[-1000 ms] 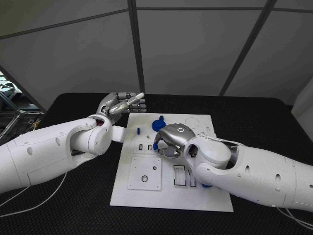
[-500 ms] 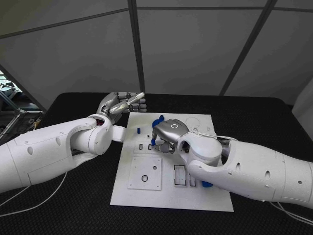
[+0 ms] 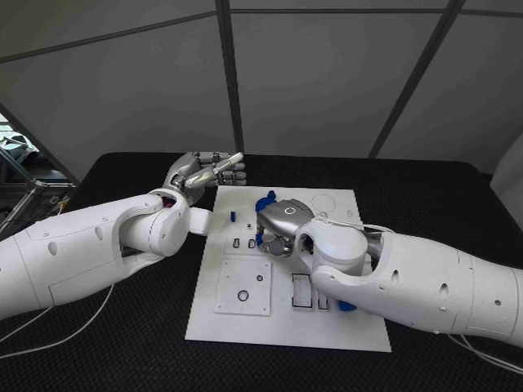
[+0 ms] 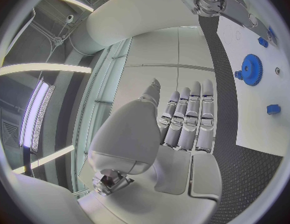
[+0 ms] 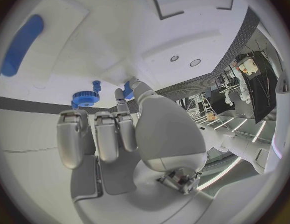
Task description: Assemble the parts on the task board
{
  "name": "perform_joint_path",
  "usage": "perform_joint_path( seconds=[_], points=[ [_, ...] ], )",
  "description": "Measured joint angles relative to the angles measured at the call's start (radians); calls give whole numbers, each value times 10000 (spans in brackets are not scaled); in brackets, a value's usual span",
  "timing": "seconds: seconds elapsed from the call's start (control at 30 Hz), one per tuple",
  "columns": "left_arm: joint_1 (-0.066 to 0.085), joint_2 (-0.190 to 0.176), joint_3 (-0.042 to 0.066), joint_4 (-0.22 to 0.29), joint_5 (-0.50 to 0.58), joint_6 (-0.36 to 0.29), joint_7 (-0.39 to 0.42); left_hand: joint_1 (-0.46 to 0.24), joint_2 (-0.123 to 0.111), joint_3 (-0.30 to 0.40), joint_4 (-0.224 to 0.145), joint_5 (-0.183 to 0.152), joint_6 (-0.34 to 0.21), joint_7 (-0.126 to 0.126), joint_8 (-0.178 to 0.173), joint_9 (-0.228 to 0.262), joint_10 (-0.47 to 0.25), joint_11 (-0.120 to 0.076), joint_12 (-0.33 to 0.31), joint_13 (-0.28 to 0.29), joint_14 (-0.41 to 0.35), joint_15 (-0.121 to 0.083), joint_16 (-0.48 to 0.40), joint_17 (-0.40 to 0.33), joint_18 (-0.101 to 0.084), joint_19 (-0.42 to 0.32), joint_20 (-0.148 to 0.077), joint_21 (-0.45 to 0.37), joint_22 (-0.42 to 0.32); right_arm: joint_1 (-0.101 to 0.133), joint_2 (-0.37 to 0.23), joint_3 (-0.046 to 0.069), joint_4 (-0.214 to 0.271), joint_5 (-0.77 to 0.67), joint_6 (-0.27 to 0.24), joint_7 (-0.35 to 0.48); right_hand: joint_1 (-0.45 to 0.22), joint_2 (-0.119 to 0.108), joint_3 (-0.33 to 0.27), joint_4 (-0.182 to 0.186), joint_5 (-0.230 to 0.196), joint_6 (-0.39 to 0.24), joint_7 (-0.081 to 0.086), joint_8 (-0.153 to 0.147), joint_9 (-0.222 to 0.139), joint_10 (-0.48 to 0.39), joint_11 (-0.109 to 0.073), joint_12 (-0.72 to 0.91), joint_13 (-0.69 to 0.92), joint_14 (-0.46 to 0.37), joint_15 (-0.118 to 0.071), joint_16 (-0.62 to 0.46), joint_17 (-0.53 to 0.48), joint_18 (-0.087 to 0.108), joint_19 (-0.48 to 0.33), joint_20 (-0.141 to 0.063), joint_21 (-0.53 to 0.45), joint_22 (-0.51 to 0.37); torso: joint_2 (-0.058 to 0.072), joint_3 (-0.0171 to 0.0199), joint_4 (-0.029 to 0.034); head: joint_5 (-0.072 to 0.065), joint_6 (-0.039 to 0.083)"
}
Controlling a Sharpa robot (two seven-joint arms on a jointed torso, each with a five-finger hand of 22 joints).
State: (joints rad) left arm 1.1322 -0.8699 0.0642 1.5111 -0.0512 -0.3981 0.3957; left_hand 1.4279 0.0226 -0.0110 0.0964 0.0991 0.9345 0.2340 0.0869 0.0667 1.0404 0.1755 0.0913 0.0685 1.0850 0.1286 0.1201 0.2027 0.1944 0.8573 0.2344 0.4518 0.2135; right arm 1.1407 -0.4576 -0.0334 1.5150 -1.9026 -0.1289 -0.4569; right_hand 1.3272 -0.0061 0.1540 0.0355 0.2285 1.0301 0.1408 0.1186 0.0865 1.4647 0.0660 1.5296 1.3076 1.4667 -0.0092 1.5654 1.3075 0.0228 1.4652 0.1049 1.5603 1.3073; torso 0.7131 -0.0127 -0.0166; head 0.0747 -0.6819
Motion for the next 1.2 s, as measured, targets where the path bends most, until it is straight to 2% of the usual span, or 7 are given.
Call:
perform_joint_path(
  seconds=[0.73,1.2],
  points=[
    [0,10,0,-9,0,11,-17,0,0,0,-56,0,0,0,0,0,0,0,0,0,0,0,0,10,0,0,0,0,8,8,12,5,48,-81,221,-195,-52,-55,29,29,1,-1,1,-38,-3,0,0,0,0,0,1,0,-1,0,0,0,0,0,0,1,-8,8,-28],
    [0,13,0,-15,-1,19,-22,0,0,0,-56,0,0,0,0,0,0,0,0,0,0,0,0,8,0,0,0,0,8,12,37,7,38,-101,298,-210,-116,-120,-1,57,2,-19,-17,-119,-5,0,1,0,0,0,1,0,-2,0,37,-37,0,0,-2,-1,-5,70,-53]
  ],
)
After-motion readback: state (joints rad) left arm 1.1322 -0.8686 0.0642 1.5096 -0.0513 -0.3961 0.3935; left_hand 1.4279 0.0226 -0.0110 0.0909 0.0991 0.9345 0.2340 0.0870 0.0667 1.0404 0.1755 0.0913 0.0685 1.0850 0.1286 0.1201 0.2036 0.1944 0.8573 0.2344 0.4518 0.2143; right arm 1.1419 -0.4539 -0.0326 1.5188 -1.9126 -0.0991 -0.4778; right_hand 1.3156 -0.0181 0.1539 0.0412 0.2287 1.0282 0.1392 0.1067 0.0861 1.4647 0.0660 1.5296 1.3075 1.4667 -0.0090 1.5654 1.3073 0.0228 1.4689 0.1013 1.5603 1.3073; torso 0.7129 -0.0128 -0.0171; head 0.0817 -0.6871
